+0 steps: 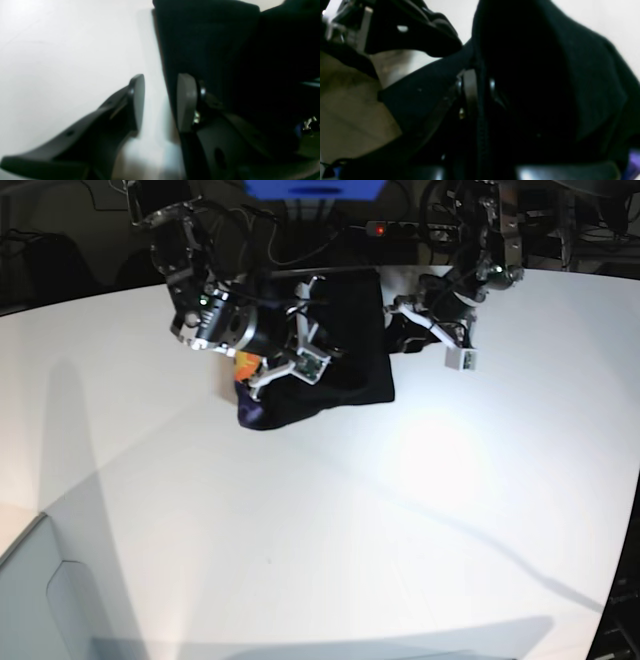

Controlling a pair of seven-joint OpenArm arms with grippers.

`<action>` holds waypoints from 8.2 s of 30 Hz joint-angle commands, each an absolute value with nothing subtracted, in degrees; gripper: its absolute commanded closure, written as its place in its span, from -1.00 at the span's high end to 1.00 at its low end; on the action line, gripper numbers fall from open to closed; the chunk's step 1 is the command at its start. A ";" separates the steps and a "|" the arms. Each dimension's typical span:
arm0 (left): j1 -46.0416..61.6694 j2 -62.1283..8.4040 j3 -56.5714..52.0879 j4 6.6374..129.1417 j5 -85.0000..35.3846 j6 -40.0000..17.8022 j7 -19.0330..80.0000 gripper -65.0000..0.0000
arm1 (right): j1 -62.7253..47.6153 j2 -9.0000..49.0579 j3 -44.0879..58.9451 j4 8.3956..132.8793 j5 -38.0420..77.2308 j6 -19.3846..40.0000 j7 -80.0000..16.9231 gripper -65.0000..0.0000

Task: Fold the T-shirt properly
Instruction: 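Press the right gripper's held end onto the folded bundle, then hold the bundle's end with the right gripper while the left gripper lifts away, then lower the left gripper and grasp the bundle's edge opposite the right gripper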

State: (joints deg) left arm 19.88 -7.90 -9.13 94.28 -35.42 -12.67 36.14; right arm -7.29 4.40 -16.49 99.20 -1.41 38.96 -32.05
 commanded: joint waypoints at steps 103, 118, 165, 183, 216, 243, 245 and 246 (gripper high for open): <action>33.19 -6.55 -41.54 107.03 -36.18 -13.05 36.09 -0.32 | -14.37 6.37 -26.42 108.53 0.31 40.00 -26.42 -0.99; 36.35 -5.49 -40.57 112.22 -36.35 -13.49 36.18 -0.32 | -18.42 6.46 -17.80 110.37 0.22 40.00 -26.51 -0.97; 39.34 -6.02 -8.04 108.62 -43.30 -13.05 36.09 -0.62 | -18.59 6.29 -5.85 110.29 0.31 40.00 -26.59 -0.50; 42.15 -10.86 -3.12 116.26 -43.74 -12.88 36.18 -1.00 | -18.07 6.11 -5.85 107.21 0.31 40.00 -26.59 -0.50; 42.15 -14.37 -4.88 114.95 -43.65 -12.79 35.91 0.17 | -18.15 6.02 -5.67 107.65 0.66 40.00 -26.51 -0.44; 35.74 -14.11 -28.53 114.77 -57.54 -12.88 36.09 0.16 | -23.96 7.60 4.62 100.53 0.40 40.00 -20.62 -0.29; 33.36 -13.93 -28.44 114.42 -57.63 -12.79 36.09 0.16 | -23.96 7.52 4.79 101.14 0.57 40.00 -20.62 -0.28; 32.40 -13.58 -28.26 114.33 -57.63 -12.79 36.09 0.16 | -23.96 7.52 4.88 101.67 0.57 40.00 -20.62 -0.27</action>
